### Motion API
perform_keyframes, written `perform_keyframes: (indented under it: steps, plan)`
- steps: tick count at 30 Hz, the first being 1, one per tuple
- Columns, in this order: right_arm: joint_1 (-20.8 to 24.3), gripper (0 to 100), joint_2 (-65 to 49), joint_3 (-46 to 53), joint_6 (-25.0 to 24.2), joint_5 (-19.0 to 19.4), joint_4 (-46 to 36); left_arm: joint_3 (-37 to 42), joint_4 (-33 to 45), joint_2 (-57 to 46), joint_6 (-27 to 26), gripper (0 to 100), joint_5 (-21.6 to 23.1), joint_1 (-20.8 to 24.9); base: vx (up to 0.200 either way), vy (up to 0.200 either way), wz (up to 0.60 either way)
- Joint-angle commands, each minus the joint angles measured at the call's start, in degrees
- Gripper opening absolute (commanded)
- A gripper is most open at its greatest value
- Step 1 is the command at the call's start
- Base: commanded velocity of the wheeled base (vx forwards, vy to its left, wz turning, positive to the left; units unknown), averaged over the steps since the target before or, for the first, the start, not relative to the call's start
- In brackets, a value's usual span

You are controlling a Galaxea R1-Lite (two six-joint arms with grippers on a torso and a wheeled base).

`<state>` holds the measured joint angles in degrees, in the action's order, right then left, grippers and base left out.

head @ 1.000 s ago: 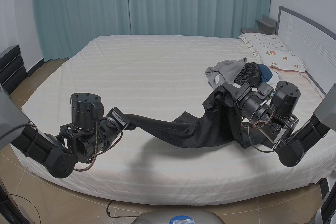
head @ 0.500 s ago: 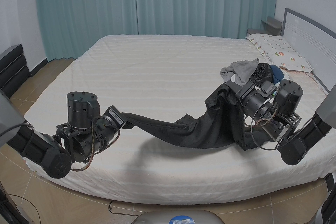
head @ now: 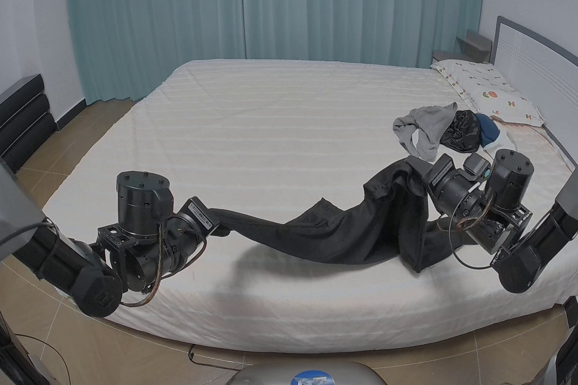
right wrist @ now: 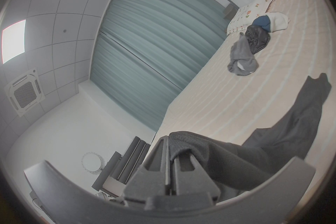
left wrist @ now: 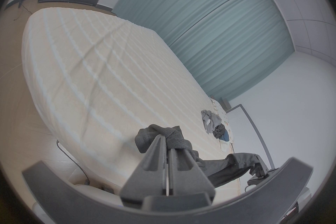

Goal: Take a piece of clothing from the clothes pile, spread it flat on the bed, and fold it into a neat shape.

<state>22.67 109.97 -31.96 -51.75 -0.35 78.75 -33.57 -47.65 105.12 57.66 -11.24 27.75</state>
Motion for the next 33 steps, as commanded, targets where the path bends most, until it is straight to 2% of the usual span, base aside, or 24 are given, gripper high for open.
perform_keyframes:
  steps: [1, 7, 12, 15, 19, 24, 28, 33]
  plan:
    - [-0.7, 0, -4.5, 5.42, 0.16, 0.0, 0.35, 1.84, -0.07, -0.44, -0.09, 0, -0.36, 1.26, -0.2, 0.0, 0.0]
    - [-0.53, 0, -12.41, 10.43, 0.77, 0.09, -0.26, 5.45, 0.54, -7.47, -0.62, 0, -0.54, 2.75, -0.2, 0.0, 0.0]
    - [-0.88, 0, -18.21, 11.31, 3.58, -0.44, -1.23, 7.03, 1.33, -13.45, -1.94, 0, -0.54, 3.28, -0.12, 0.0, 0.0]
    - [-2.55, 0, -27.53, 7.79, 5.61, -0.35, -7.12, 4.92, 5.29, -19.43, -4.84, 0, -0.54, 3.28, 0.0, 0.0, 0.0]
    - [-4.13, 0, -35.18, -3.02, 6.22, -0.35, -21.09, -2.37, 11.53, -23.12, -6.42, 0, -0.63, 2.58, 0.0, 0.0, 0.0]
    - [-7.29, 0, -33.95, -20.33, 6.13, -0.09, -34.72, -16.0, 20.49, -21.97, -6.95, 0, -0.1, -0.85, 0.0, 0.0, 0.0]
    - [-9.14, 0, -26.3, -29.47, 6.92, -0.26, -38.06, -26.02, 23.04, -14.59, -6.77, 0, 1.13, -4.63, 0.0, 0.0, 0.0]
    - [-10.81, 0, -14.52, -37.12, 7.19, -1.93, -37.44, -34.54, 23.66, -5.72, -6.86, 0, 0.52, -7.36, 0.0, 0.0, 0.0]
